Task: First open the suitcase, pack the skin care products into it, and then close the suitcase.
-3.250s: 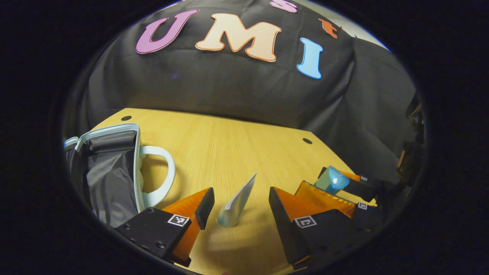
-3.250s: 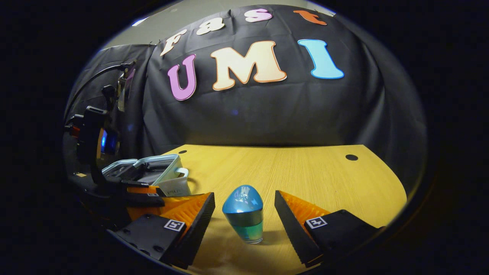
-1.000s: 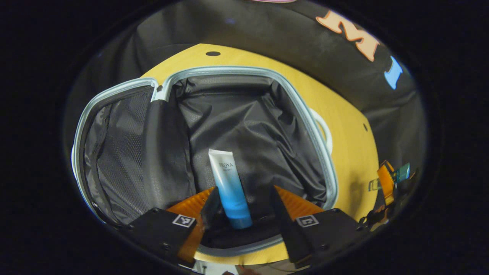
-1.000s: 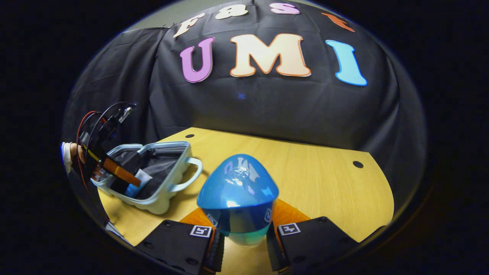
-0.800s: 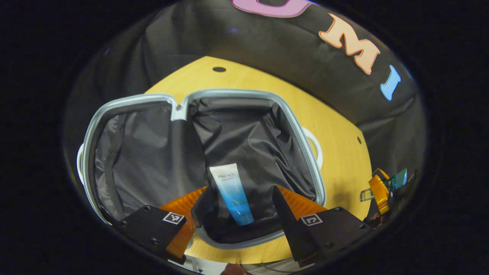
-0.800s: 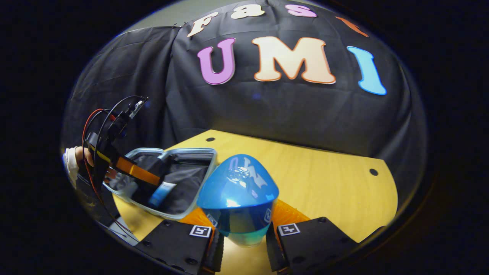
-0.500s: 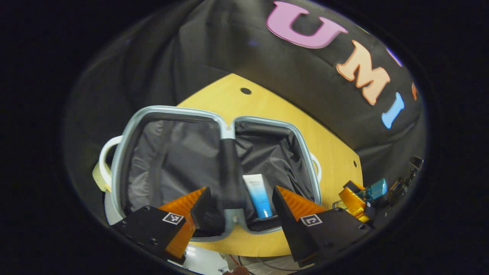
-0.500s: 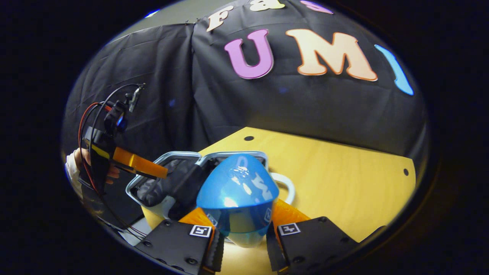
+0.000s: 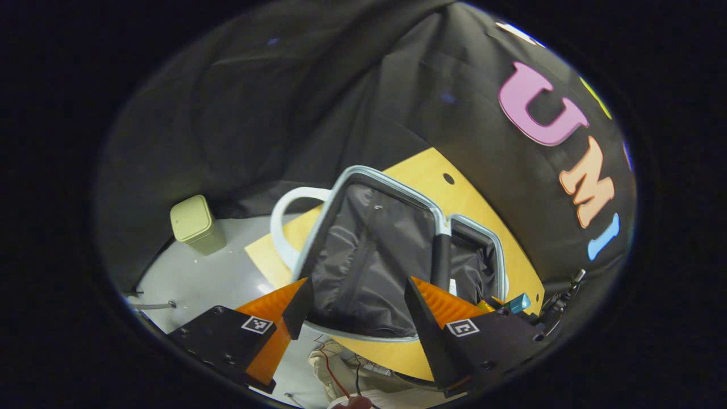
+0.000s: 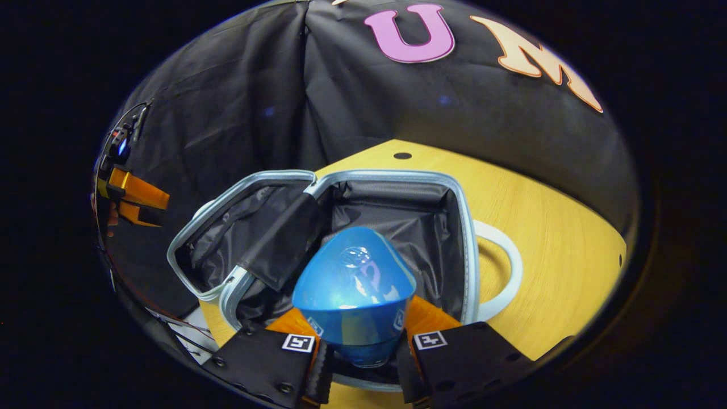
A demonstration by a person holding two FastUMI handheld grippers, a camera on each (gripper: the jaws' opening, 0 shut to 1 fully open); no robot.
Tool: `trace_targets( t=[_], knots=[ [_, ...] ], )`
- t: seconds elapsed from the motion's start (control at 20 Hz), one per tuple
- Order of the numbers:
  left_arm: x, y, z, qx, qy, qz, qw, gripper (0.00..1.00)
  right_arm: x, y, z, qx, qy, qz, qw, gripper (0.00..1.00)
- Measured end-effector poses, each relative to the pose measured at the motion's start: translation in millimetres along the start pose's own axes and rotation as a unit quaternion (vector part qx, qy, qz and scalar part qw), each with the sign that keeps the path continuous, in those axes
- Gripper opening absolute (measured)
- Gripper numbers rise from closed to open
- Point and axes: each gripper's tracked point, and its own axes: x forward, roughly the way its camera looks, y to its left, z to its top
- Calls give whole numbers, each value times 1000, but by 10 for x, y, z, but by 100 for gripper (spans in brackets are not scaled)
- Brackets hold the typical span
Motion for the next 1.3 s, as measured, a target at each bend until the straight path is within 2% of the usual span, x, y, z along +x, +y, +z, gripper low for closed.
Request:
trace_targets(
  t=[0.05,0.1,0.15,0.25,0.3,0.35,0.4,0.45,0.5,0.7,0.75,0.8,1.1,1.3],
  knots=[
    [-7,66,20,-11,-3,4,1000,94,15,-3,-19,-3,3,-5,1000,48],
    [-15,138,47,-20,-6,7,1000,89,24,-5,-29,-6,4,-9,1000,49],
    [-37,206,64,-27,-9,9,1000,94,0,17,34,0,-6,-7,1000,51],
    [-47,305,118,-34,-15,16,999,94,-60,-8,235,13,-33,-10,999,53],
    [-29,336,135,-37,-18,19,999,94,-97,-34,320,19,-42,-13,999,64],
    [-16,374,162,-40,-21,21,999,89,-147,-66,389,25,-52,-17,998,75],
    [6,426,193,-42,-23,23,999,94,-202,-144,476,29,-65,-28,997,86],
    [19,481,221,-44,-22,26,998,94,-275,-223,567,31,-79,-37,996,97],
    [39,521,225,-47,-21,29,998,94,-329,-284,641,33,-93,-46,994,100],
    [151,618,245,-51,-19,30,998,95,-672,-424,982,63,-151,-47,985,99],
    [195,659,255,-50,-18,31,998,90,-785,-461,1061,73,-166,-47,982,98],
    [269,707,269,-49,-18,32,998,94,-924,-525,1139,78,-179,-53,979,98],
    [650,901,415,-61,-21,30,997,95,-1611,-1039,1326,24,-221,-130,966,96],
    [927,888,410,-86,-3,1,996,90,-1965,-1441,1353,27,-233,-183,955,98]
  ],
)
